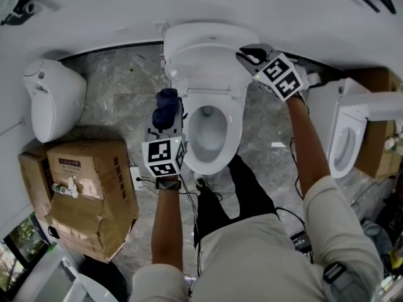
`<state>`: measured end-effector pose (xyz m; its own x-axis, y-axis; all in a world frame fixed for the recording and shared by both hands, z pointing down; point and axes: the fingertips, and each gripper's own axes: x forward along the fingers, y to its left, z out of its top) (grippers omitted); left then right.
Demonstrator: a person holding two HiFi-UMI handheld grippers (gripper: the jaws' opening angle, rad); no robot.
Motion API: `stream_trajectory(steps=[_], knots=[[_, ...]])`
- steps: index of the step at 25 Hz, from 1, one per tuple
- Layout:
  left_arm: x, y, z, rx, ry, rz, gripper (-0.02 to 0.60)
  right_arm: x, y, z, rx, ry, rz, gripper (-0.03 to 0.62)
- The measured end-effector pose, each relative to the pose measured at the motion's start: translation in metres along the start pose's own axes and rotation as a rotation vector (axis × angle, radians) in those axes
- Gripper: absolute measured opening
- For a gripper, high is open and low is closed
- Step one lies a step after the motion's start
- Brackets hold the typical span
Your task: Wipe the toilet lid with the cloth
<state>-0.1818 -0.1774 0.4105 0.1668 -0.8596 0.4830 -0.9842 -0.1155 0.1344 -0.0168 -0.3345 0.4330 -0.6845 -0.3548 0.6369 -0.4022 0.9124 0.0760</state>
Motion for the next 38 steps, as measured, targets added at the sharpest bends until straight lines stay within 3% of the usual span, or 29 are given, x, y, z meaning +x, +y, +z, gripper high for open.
stream_trajectory(steps=[8,15,20,30,35,38], knots=[[-0.025,0.001,-0.008,-0.007,-0.016,0.003,0.109,-0.025,0.043,-0.004,-0.036,0.019,0.039,0.072],[-0.059,0.006,-0.013,-0.009,-0.027,0.02,0.109,-0.045,0.085,-0.012,-0.084,0.011,0.004,0.074],[-0.086,0.009,-0.021,-0.014,-0.031,0.027,0.109,-0.063,0.13,-0.023,-0.085,-0.014,0.066,0.087],[-0.126,0.013,-0.039,-0.02,-0.021,0.035,0.109,-0.085,0.229,-0.07,-0.077,0.072,0.309,0.137],[-0.134,0.016,-0.05,-0.024,-0.012,0.039,0.109,-0.09,0.282,-0.101,-0.073,0.149,0.5,0.16],[-0.133,0.015,-0.059,-0.034,-0.001,0.034,0.109,-0.089,0.303,-0.117,-0.082,0.173,0.544,0.17]])
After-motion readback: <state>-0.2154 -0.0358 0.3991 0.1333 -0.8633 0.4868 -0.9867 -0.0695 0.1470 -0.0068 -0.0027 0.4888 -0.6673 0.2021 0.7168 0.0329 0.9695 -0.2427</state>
